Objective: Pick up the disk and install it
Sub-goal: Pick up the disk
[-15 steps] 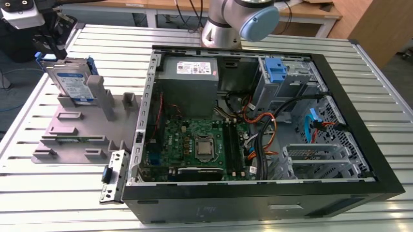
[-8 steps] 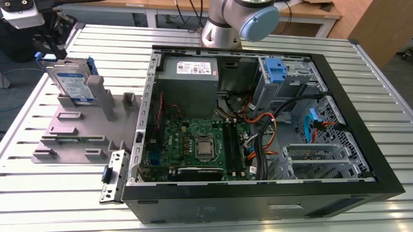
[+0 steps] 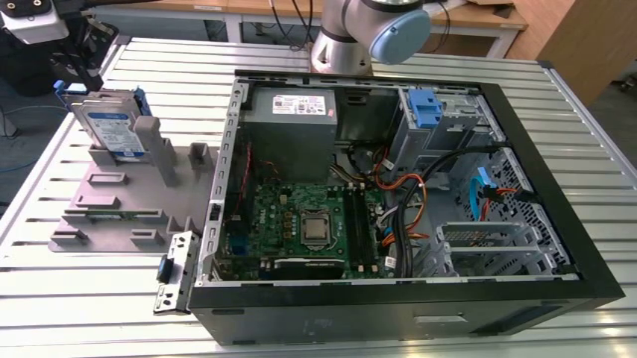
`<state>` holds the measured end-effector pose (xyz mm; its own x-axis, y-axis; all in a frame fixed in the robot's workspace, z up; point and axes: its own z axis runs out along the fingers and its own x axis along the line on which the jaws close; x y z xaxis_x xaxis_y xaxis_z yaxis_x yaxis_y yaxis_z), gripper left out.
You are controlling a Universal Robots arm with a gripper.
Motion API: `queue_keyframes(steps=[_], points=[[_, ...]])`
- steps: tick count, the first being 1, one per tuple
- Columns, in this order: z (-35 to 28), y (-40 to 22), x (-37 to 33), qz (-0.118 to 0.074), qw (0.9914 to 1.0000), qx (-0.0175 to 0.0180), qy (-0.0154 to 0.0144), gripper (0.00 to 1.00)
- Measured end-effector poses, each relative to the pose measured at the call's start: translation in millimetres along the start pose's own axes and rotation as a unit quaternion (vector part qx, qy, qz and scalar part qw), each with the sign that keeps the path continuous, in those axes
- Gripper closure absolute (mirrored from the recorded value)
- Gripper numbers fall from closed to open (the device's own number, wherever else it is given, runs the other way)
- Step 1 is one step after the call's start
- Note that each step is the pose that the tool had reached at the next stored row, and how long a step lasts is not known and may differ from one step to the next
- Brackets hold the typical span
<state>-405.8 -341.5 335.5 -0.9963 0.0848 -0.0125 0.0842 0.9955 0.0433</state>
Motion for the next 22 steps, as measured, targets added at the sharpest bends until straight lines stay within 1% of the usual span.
queue_keyframes(steps=[5, 7, 10, 12, 15, 17, 20, 22], points=[[0.0, 0.0, 0.0, -0.001, 1.0, 0.0, 0.0, 0.89], [-0.1, 0.0, 0.1, -0.006, 0.99998, -0.0001, 0.0003, 0.89], [0.0, 0.0, 0.0, -0.027, 0.99962, -0.0003, 0.0012, 0.89], [0.0, 0.0, 0.0, -0.045, 0.99898, -0.0006, 0.002, 0.89], [0.1, 0.0, 0.0, -0.073, 0.99735, -0.0009, 0.0032, 0.89], [0.2, 0.0, 0.0, -0.091, 0.99587, -0.0011, 0.0039, 0.89], [0.3, 0.0, 0.0, -0.117, 0.99307, -0.0015, 0.0051, 0.89], [0.3, 0.0, 0.0, -0.136, 0.99068, -0.0017, 0.0059, 0.89]])
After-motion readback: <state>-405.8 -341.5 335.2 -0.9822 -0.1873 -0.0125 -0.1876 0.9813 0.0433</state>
